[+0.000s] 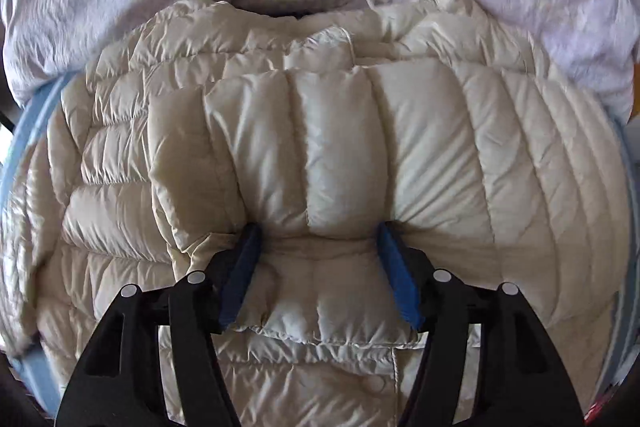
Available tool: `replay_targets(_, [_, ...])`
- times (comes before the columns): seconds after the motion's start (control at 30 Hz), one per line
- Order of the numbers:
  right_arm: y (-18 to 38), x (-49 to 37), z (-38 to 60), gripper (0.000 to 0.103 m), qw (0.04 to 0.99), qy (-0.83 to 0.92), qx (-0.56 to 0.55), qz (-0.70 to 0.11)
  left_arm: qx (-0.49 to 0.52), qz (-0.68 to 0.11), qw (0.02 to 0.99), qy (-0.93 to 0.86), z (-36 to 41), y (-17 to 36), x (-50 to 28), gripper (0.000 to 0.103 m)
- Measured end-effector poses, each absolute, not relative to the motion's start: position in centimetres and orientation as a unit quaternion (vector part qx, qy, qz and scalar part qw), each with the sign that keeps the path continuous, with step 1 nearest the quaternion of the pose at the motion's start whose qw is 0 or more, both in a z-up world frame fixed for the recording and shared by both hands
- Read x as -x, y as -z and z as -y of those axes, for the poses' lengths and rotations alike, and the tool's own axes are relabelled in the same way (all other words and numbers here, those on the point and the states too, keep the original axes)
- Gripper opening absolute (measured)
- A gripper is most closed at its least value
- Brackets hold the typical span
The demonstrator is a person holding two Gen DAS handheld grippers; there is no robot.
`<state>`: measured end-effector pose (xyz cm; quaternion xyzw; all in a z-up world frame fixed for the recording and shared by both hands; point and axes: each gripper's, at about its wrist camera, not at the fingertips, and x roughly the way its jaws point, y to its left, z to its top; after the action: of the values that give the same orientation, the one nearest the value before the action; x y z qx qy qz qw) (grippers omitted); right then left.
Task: Fold large clothes
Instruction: 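Fold the held sleeve across the jacket back with the right tool, then grasp the other sleeve cuff with the left tool and fold it across the back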
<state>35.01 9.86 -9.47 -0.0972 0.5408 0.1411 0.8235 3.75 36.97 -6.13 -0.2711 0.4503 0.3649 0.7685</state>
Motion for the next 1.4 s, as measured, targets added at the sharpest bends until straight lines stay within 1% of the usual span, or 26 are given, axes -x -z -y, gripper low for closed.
replay_targets(0.2, [9.4,-35.9,-9.5,0.064,0.812,-0.148,0.094,-0.557,0.316,-0.434,0.742,-0.401,-42.2,6.7,0.1,0.101])
replay_targets(0.43, [9.3,-35.9,-9.5,0.065,0.813,-0.142,0.095,-0.557,0.36,-0.429,0.716,-0.417,-46.0,8.3,3.2,0.101])
replay_targets(0.5, [9.4,-35.9,-9.5,0.065,0.813,-0.142,0.095,-0.557,0.372,-0.427,0.711,-0.416,-46.6,8.8,3.6,0.096])
replay_targets(0.57, [9.4,-35.9,-9.5,0.065,0.813,-0.142,0.095,-0.556,0.385,-0.426,0.706,-0.414,-47.0,9.3,3.8,0.086])
replay_targets(0.6, [9.4,-35.9,-9.6,0.065,0.813,-0.142,0.095,-0.556,0.395,-0.426,0.704,-0.409,-47.1,9.6,3.9,0.083])
replay_targets(0.67, [9.4,-35.9,-9.6,0.065,0.813,-0.141,0.094,-0.556,0.405,-0.428,0.699,-0.405,-47.1,10.2,3.7,0.075])
replay_targets(0.8, [9.4,-35.8,-9.5,0.065,0.814,-0.142,0.095,-0.556,0.403,-0.421,0.7,-0.413,-46.9,10.3,3.6,0.072])
replay_targets(0.83, [9.4,-35.8,-9.5,0.066,0.814,-0.142,0.095,-0.556,0.406,-0.417,0.701,-0.413,-47.0,10.3,3.6,0.064])
replay_targets(0.87, [9.4,-35.7,-9.5,0.066,0.813,-0.142,0.095,-0.556,0.41,-0.413,0.702,-0.412,-47.0,10.3,3.7,0.05])
replay_targets(0.9, [9.4,-35.8,-9.5,0.066,0.813,-0.142,0.095,-0.556,0.414,-0.411,0.702,-0.408,-47.1,10.3,3.7,0.042])
replay_targets(0.93, [9.4,-35.8,-9.5,0.066,0.813,-0.142,0.096,-0.556,0.425,-0.407,0.703,-0.401,-47.1,10.3,3.7,0.029])
replay_targets(0.97, [9.4,-35.9,-9.6,0.066,0.813,-0.142,0.097,-0.556,0.433,-0.404,0.703,-0.394,-47.2,10.4,3.6,0.021])
replay_targets(1.03, [9.4,-35.9,-9.7,0.066,0.813,-0.142,0.099,-0.556,0.432,-0.403,0.707,-0.389,-47.0,10.4,3.2,0.011])
replay_targets(1.07, [9.4,-35.9,-9.7,0.067,0.813,-0.141,0.1,-0.556,0.427,-0.405,0.708,-0.389,-46.9,10.2,2.9,0.007])
replay_targets(1.2, [9.5,-35.9,-9.5,0.07,0.815,-0.142,0.1,-0.552,0.405,-0.401,0.727,-0.384,-46.2,8.3,0.9,0.004])
replay_targets(1.33, [9.8,-35.3,-9.4,0.071,0.818,-0.146,0.1,-0.548,0.377,-0.386,0.758,-0.367,-45.3,4.8,-1.9,0.004])
replay_targets(1.4, [9.9,-35.4,-9.1,0.072,0.817,-0.151,0.101,-0.548,0.359,-0.373,0.78,-0.351,-44.2,2.2,-4.3,0.003])
